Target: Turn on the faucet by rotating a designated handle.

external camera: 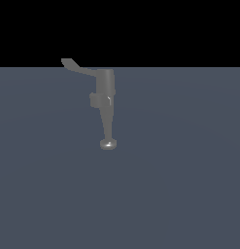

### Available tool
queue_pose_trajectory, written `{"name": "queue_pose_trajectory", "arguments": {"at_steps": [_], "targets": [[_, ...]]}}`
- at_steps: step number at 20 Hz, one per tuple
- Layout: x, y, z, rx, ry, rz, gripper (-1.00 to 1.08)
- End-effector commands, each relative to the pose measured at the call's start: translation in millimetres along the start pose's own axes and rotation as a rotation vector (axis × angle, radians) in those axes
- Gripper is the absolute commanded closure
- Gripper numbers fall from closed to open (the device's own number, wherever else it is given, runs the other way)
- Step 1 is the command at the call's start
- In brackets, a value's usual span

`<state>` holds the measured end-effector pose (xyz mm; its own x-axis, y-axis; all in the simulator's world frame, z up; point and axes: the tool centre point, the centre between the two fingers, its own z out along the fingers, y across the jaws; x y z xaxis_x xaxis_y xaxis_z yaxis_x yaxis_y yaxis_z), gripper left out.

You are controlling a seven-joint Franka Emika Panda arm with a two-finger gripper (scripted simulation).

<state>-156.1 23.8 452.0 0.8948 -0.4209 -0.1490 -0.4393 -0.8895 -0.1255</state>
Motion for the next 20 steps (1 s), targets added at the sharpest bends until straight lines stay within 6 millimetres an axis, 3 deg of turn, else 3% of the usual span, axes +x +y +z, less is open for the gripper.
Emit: {"name": "queue_pose_trajectory", "arguments": {"at_steps": [1, 20], "targets": [[10, -9, 5, 0.007, -0.007, 0.062, 1.08], [83, -75, 61, -0.003, -0.016, 0.542, 1.08]]}}
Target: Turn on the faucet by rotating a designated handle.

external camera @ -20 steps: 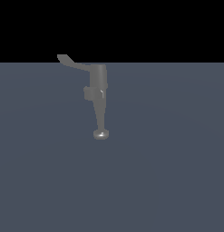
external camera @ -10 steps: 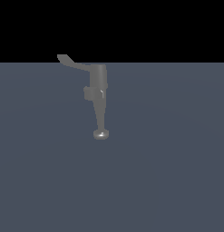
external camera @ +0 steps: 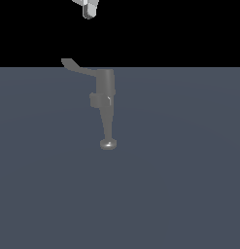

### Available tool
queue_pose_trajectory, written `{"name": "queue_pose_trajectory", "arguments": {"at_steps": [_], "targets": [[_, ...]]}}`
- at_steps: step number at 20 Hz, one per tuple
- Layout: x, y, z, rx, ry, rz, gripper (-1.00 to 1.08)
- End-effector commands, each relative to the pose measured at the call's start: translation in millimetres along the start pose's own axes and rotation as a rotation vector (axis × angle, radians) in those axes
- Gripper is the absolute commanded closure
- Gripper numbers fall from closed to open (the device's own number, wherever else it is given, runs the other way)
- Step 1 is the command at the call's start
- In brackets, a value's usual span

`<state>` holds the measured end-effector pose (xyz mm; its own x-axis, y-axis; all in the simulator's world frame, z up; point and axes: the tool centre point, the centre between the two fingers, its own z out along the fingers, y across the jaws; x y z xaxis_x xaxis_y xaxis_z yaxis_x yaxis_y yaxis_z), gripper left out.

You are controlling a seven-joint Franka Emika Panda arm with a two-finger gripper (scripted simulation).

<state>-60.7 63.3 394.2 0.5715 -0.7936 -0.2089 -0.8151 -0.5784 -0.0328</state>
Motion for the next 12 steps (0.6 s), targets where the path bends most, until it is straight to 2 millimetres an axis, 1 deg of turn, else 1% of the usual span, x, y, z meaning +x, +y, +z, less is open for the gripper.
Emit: {"name": "queue_pose_trajectory", "arguments": {"at_steps": [1, 12], "targets": [[3, -12, 8, -0.002, 0.006, 0.065, 1.08], [16, -63, 46, -0.008, 0.064, 0.341, 1.08]]}}
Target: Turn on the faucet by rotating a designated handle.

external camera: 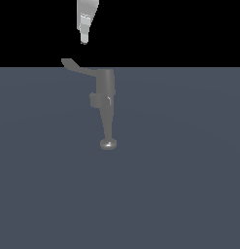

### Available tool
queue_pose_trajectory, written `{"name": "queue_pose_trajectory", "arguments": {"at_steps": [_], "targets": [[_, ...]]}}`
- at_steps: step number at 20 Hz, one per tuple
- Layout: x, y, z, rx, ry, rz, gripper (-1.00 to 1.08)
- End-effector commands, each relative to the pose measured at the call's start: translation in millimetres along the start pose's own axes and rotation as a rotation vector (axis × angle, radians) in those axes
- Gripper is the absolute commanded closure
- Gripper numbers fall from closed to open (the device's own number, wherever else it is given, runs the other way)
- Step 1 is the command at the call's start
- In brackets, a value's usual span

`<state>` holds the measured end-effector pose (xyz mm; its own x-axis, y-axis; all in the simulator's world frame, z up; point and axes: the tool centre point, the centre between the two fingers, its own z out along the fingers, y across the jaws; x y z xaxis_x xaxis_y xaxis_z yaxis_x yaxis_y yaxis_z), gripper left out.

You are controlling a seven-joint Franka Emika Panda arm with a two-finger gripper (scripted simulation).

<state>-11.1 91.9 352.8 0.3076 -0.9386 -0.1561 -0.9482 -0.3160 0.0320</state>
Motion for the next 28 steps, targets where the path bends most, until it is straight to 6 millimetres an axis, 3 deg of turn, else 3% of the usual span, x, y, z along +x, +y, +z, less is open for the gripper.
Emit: {"name": "queue_pose_trajectory", "arguments": {"at_steps": [1, 15, 28], "targets": [[-2, -12, 9, 0.002, 0.017, 0.063, 1.08], [-15, -63, 47, 0.044, 0.119, 0.346, 1.08], [-20, -76, 56, 0.064, 0.148, 0.413, 1.08]]}}
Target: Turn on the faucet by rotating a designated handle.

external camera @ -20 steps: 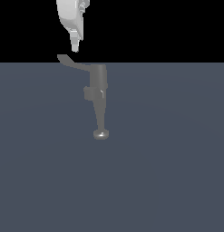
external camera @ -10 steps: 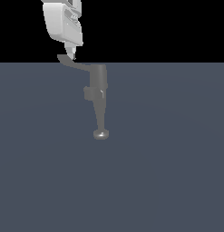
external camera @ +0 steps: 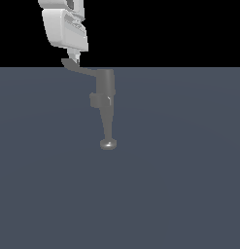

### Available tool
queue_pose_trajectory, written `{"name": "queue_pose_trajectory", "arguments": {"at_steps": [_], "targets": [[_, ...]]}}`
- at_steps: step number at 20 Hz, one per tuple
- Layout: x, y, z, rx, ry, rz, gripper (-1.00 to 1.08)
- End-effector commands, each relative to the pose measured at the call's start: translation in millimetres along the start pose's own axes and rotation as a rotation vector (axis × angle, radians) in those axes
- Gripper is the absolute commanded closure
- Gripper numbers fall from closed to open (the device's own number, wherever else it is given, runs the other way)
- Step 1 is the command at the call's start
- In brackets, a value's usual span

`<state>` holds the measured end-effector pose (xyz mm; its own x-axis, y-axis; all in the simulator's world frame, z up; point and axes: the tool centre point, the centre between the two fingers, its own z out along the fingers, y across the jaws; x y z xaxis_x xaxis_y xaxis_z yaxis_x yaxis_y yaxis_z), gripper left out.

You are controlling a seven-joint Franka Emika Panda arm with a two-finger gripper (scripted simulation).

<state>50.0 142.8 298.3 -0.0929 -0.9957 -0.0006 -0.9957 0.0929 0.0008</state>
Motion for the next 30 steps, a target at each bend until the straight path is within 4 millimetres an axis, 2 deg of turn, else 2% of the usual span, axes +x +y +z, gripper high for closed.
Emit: {"name": "queue_pose_trajectory", "arguments": {"at_steps": [1, 30], "targets": [[0, 0, 0, 0.001, 0.001, 0.002, 1.08], [2, 65, 0, 0.001, 0.0, 0.001, 1.08]]}}
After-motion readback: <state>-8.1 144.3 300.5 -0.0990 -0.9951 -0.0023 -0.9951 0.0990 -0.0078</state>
